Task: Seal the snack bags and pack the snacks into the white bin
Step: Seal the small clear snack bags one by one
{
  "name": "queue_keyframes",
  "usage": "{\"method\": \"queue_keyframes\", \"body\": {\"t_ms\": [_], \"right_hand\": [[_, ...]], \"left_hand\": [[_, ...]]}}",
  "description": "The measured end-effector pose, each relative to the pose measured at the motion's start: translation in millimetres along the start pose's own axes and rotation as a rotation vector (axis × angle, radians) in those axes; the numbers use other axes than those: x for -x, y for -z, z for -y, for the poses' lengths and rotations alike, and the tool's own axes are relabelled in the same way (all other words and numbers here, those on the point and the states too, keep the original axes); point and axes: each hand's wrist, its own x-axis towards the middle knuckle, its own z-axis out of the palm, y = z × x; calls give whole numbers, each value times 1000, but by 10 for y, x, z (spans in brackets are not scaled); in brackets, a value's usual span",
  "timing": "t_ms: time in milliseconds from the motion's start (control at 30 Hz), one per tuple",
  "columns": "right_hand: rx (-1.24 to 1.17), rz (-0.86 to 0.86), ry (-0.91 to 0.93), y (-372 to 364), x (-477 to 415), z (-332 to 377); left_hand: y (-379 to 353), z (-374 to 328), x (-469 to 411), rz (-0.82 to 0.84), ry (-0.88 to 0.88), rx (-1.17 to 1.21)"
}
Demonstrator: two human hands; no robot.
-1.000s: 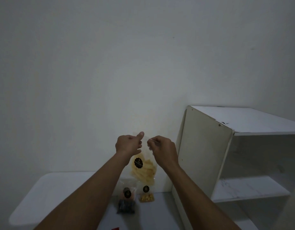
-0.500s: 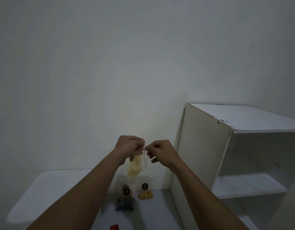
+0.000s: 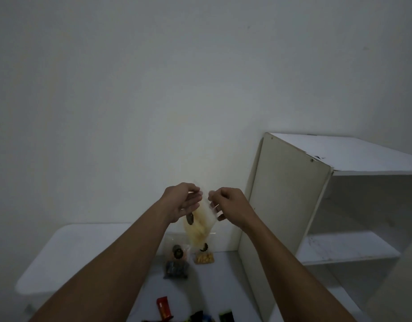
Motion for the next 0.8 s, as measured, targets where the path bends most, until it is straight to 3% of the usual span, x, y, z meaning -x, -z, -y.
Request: {"method": "queue_keyframes", "body": {"t_ms": [133, 333, 567, 667, 800], "right_hand": [[173, 33, 16, -72, 39, -287], [218, -90, -57, -265, -39, -947], [106, -62, -198, -392, -216, -1744], [54, -46, -227, -441, -344, -2103], [-17, -171, -362, -537, -458, -2423]], "left_hand": [[-40, 32, -126, -16, -21, 17], [1, 577, -437, -165, -182, -321], [278, 1693, -969, -16, 50, -460], [306, 2115, -1250, -71, 80, -474], [132, 2254, -1301, -149, 43, -508]]}}
